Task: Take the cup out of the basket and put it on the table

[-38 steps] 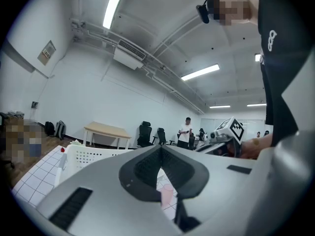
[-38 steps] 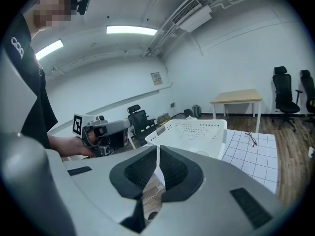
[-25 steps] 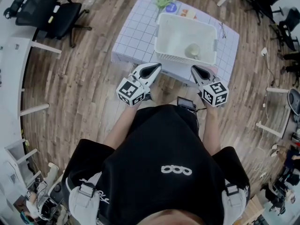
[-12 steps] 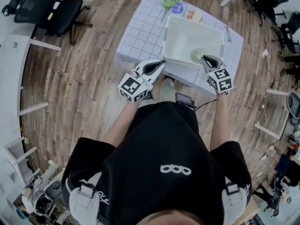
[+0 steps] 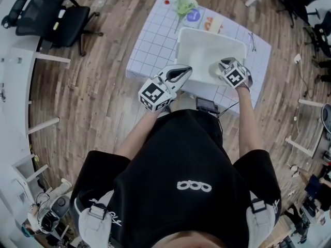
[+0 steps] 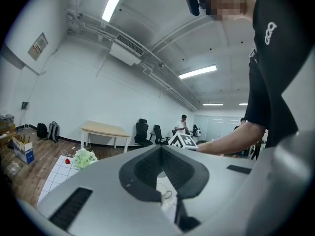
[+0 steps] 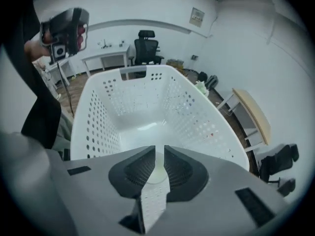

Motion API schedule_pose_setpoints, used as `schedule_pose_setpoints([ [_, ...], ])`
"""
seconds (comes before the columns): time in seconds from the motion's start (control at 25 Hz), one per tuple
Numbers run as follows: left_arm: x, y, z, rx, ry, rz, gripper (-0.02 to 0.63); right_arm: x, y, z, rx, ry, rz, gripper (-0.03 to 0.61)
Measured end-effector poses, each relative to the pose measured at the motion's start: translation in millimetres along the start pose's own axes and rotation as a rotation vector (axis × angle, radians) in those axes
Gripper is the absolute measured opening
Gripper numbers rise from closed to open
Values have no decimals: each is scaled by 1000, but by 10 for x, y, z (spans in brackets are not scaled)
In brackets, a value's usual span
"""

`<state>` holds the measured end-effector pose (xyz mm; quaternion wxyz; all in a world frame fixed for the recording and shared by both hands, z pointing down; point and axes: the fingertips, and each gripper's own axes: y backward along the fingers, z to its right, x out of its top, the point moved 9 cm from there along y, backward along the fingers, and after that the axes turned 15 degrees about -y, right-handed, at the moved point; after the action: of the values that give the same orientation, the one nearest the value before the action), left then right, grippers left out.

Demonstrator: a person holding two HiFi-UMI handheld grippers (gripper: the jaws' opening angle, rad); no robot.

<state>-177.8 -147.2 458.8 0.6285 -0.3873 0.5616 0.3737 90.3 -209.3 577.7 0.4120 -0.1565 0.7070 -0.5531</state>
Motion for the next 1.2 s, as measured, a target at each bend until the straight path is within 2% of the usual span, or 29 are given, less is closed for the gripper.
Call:
schedule_pose_setpoints([
  [0.24, -16, -364, -149, -26, 4, -16, 8, 26, -527, 143, 34, 175, -196, 49],
  [0.4, -50, -494, -205, -30, 14, -29, 8, -17, -761, 142, 72, 272, -321, 106],
  [0.48, -66, -548, -227, -30, 19, -35, 8, -54, -852, 132, 90, 301, -367, 115],
  [0.8, -90, -725, -277, -37, 24, -50, 8, -147, -1143, 172, 103, 350, -442, 121],
  [1.2, -123, -787, -246, -18, 25, -71, 8, -276, -1459, 227, 113, 347, -479, 106],
])
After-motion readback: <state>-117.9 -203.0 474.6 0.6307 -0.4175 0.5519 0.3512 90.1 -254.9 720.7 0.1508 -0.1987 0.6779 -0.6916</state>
